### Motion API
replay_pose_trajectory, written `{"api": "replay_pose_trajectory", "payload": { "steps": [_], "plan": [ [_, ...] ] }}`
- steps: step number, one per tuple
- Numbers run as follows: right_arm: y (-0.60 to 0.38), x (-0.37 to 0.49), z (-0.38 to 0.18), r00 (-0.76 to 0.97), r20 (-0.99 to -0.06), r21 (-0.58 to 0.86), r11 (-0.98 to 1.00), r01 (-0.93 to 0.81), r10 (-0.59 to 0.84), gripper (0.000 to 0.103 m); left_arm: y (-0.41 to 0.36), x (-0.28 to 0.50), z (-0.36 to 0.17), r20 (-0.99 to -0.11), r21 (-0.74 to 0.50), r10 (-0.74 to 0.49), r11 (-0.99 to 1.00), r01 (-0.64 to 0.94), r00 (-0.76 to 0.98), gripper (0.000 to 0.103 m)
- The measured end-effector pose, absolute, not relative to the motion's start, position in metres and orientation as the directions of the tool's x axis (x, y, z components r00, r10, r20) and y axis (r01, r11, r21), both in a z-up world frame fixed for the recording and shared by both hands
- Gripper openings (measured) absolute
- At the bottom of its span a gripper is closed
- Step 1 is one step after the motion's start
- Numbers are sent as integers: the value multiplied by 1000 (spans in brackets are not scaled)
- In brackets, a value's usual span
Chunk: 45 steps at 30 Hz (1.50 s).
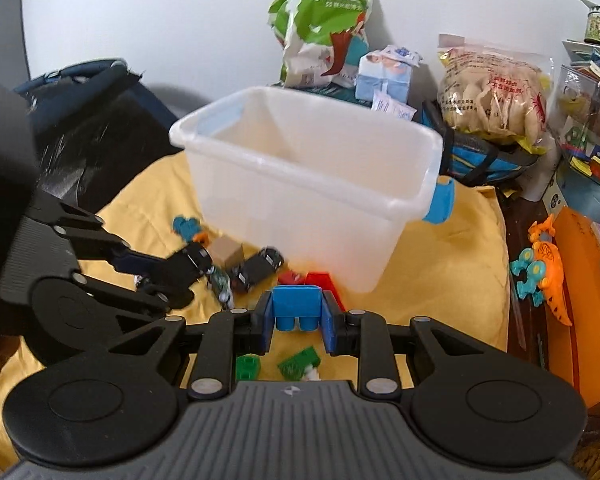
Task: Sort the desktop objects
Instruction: 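Carry the black car and blue brick into the white bin and release both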
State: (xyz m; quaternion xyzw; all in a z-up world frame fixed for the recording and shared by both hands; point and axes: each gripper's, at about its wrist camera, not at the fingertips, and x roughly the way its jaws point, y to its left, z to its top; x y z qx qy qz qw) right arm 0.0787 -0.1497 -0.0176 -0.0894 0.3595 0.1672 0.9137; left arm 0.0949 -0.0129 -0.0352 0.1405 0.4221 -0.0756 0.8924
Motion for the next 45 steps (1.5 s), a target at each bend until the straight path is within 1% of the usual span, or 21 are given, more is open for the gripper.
{"api": "replay_pose_trajectory", "payload": {
  "steps": [4,10,13,16,20,26,33,34,36,37,38,43,45],
  "plan": [
    [-152,89,-3,701,-668,-14,938,-347,250,27,-8,100,-3,-722,207,-11,951,230,692,32],
    [-147,111,23,743,-620,-20,942,-336,252,27,-9,119,39,-649,224,-11,953,205,761,32],
    [-147,124,36,760,-593,-6,942,-335,267,27,-10,133,54,-625,226,-10,955,193,781,32],
    [-146,139,47,782,-569,-24,946,-324,254,27,-11,147,59,-609,239,2,954,181,793,32],
    [-149,165,49,787,-567,-7,954,-299,243,27,-9,175,56,-617,234,19,959,161,787,32],
    [-146,204,32,762,-610,18,965,-260,217,27,-5,219,40,-647,231,41,962,144,762,32],
    [-139,229,5,721,-664,29,970,-239,198,27,2,254,7,-717,186,30,971,150,696,33],
    [-138,231,3,717,-670,27,972,-235,192,28,2,256,4,-722,184,32,972,147,691,34],
    [-138,235,0,717,-677,11,976,-219,169,37,3,258,0,-728,182,29,972,152,685,38],
    [-138,236,-1,719,-677,6,977,-211,159,46,4,259,0,-728,176,21,972,157,685,41],
    [-138,237,-1,722,-674,4,978,-207,156,50,4,259,0,-728,171,15,972,160,686,44],
    [-136,236,5,731,-667,-8,979,-203,145,51,9,251,12,-713,134,-14,979,156,701,45],
    [-134,232,8,737,-661,-13,980,-198,140,53,10,243,18,-702,137,-17,978,159,712,45]
  ]
}}
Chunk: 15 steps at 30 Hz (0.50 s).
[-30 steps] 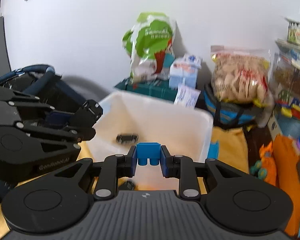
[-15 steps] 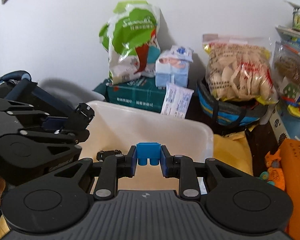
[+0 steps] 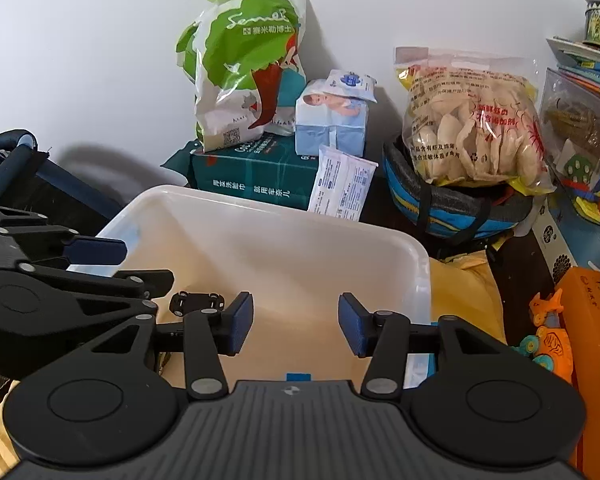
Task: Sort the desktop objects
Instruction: 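Carry the black car and blue brick into the white bin and release both, then grasp the white-and-red toy car with the left gripper while the right grasps the green Lego brick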
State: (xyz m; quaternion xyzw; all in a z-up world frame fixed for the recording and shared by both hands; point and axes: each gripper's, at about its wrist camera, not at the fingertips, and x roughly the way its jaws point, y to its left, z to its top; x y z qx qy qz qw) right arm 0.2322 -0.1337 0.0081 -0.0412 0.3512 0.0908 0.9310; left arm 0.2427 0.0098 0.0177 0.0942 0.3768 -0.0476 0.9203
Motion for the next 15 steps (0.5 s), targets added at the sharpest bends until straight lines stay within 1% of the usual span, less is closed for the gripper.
{"api": "replay_pose_trajectory", "payload": {
  "steps": [3,5,9,11,13,15],
  "plan": [
    [-130,220,15,746,-654,-30,981,-194,128,60,13,225,23,-691,141,-24,976,167,722,46],
    [-129,209,19,752,-649,-42,981,-190,118,68,17,211,24,-691,134,-32,976,171,723,48],
    [-129,185,24,752,-650,-58,980,-193,110,72,25,180,21,-694,134,-33,976,174,719,49],
    [-130,172,24,751,-651,-56,979,-194,112,74,29,165,17,-699,130,-33,977,172,715,52],
    [-133,160,22,749,-652,-49,980,-193,114,78,35,149,11,-706,114,-37,980,165,708,53],
    [-135,146,16,744,-658,-49,979,-200,119,79,39,135,2,-720,103,-45,980,171,693,57]
  ]
}}
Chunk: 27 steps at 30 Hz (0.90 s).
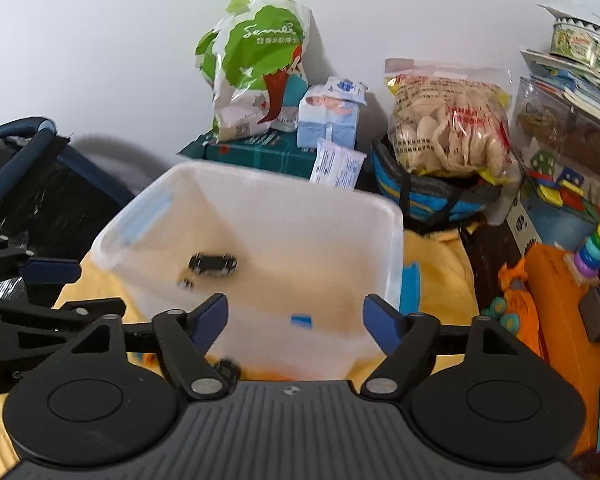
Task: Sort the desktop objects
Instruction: 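Grasp the white-and-red toy car with the left gripper while the right grasps the green Lego brick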
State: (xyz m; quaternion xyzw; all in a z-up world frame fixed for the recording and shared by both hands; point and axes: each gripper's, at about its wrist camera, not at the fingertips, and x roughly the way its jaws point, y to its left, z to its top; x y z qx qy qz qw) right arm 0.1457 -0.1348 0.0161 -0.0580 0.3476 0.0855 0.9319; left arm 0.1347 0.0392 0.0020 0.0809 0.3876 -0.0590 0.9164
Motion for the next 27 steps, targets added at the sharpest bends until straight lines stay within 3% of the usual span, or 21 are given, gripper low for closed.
{"api": "replay_pose_trajectory", "payload": {
  "steps": [9,23,25,27],
  "plan": [
    [-136,94,-37,669,-727,-24,967,-252,156,79,48,96,-63,-817,107,-42,969,222,575,57],
    [-136,63,-71,633,-758,-4,969,-247,158,77,48,132,-115,-844,147,-53,934,325,534,57],
    [-131,61,-77,624,-762,-2,964,-264,170,75,48,134,-120,-847,138,-59,935,326,528,57],
    [-125,61,-82,613,-769,6,961,-276,180,74,50,133,-120,-846,117,-71,942,314,529,49]
  ]
}}
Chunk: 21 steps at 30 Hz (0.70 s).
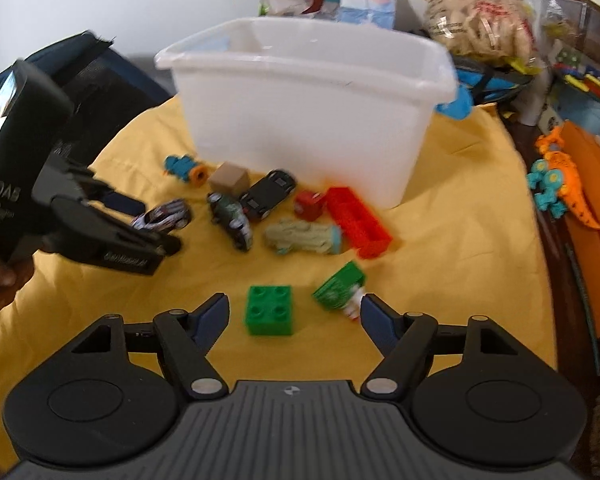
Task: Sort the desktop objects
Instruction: 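Grasp the white-and-red toy car with the left gripper while the right grasps the green Lego brick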
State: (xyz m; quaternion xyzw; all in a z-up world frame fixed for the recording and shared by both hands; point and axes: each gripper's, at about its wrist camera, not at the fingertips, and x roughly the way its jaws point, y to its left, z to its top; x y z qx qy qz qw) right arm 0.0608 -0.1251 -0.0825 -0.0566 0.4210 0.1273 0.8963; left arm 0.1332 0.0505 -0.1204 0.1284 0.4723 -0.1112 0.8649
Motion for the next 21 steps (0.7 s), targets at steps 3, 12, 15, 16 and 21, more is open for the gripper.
{"api": "replay_pose_trajectory", "payload": {
  "steps": [3,12,15,16,21],
  "plan": [
    [-119,65,-91,601,-779,17,964,-267,180,74,53,131,-120,-843,105,-61,956,274,535,38],
    [-110,79,-114,570,-802,45,970,-239,178,58,57,112,-113,-855,45,-54,983,177,516,32],
    [-110,82,-121,559,-810,53,972,-227,175,59,53,110,-117,-854,73,-39,978,195,519,33],
    [-110,82,-122,562,-808,54,973,-226,175,59,54,112,-118,-853,69,-42,979,192,521,34],
    [-105,81,-122,564,-810,14,966,-257,162,38,62,124,-122,-847,12,-71,988,152,527,39]
  ]
}}
